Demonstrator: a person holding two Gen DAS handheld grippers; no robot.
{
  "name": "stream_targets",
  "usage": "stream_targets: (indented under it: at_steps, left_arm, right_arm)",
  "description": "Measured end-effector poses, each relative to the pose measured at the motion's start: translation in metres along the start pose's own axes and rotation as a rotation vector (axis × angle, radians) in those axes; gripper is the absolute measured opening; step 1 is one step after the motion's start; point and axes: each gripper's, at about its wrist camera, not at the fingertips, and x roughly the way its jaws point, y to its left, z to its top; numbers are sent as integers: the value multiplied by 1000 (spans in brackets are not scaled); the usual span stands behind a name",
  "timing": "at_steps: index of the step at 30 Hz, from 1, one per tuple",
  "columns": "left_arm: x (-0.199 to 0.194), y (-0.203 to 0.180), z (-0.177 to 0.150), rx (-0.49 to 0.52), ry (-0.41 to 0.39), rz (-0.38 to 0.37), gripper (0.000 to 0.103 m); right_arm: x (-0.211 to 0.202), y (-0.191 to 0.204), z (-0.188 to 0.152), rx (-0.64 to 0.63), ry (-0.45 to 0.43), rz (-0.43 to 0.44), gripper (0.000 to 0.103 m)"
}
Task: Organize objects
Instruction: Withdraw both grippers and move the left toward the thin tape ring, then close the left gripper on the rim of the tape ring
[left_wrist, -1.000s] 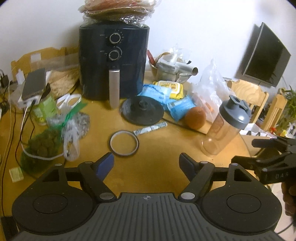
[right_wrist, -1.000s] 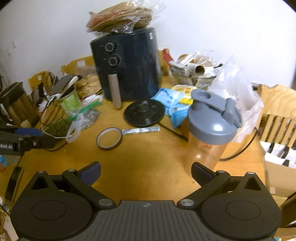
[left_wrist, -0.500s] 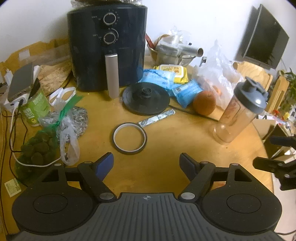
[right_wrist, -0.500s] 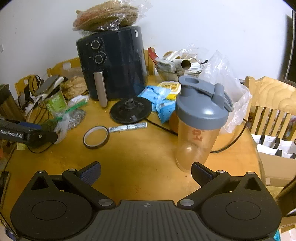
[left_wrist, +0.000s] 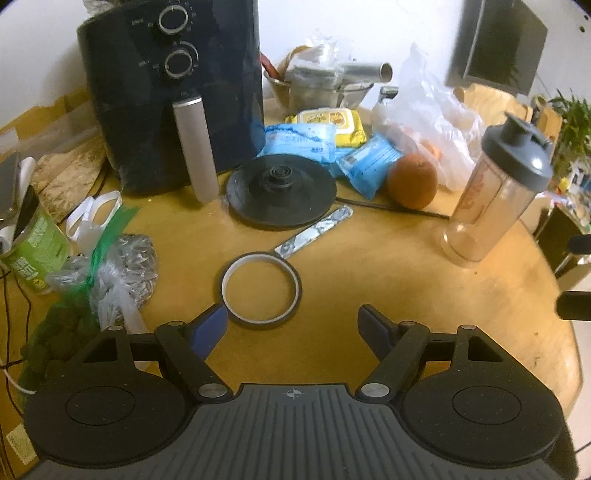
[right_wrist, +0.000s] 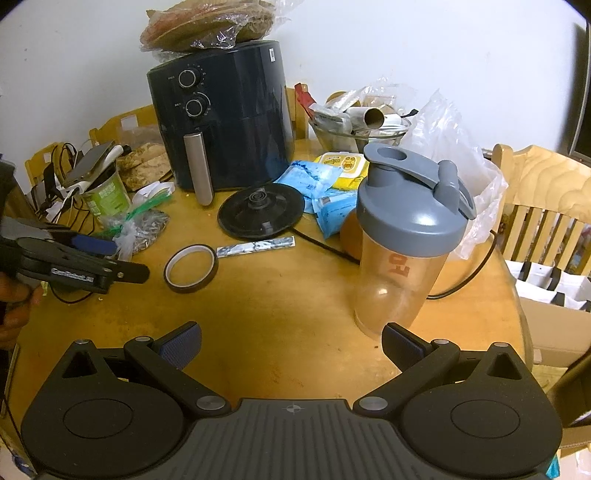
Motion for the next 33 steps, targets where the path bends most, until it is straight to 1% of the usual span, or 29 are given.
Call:
stream_targets:
  at_steps: [4,6,7,12,13,14,19,20,23,24,25,27,29,31,33]
  left_arm:
    - [12,5,0,17,6,6,77]
    - [17,5,0,42,1,-1,74]
    - [20,5,0,56,4,-8,70]
    - [43,1,2,140,33,-27,59]
    - [47,0,3,155,40,-31,53]
    - [52,0,3,168,48,-35,50]
    - [75,-1,3,244,93,-34,42]
    - [78,-1,3,258,100,-34,37]
    - [88,1,1,290,127,-28,34]
    - [91,1,0,297,140,-27,32]
    - [95,1,-1,302,157,-30,26]
    - [95,3,-3,305,147,-39,23]
    - [94,1,-4,302,158,-50,14]
    - [93,-4,-5,313,163,-42,8]
    - [93,-8,-6,310,168,-30,8]
  right_arm:
    - [-1,0,-1,13,10,1,103]
    - [-2,0,-2,20,15,-3,103]
    - [-2,-1,-3,25,19,-5,103]
    - [-5,-6,-5,60,23,-18,103]
    - [-6,-7,-6,69,18,-21,103]
    - [-8,-8,-6,81,12,-23,103]
    - [-14,-12,-8,108,7,-42,103]
    - [-15,-13,-9,114,5,-47,103]
    - [-19,-16,-11,133,-2,-54,103]
    - [-20,-18,-11,138,-3,-56,103]
    - [-21,-19,-12,145,-4,-57,103]
    - [-22,-21,-12,159,-6,-57,103]
    - [-23,-23,-13,168,-6,-52,103]
    - [-22,-23,-12,169,-4,-46,103]
    - [-22,-22,-11,163,-5,-40,103]
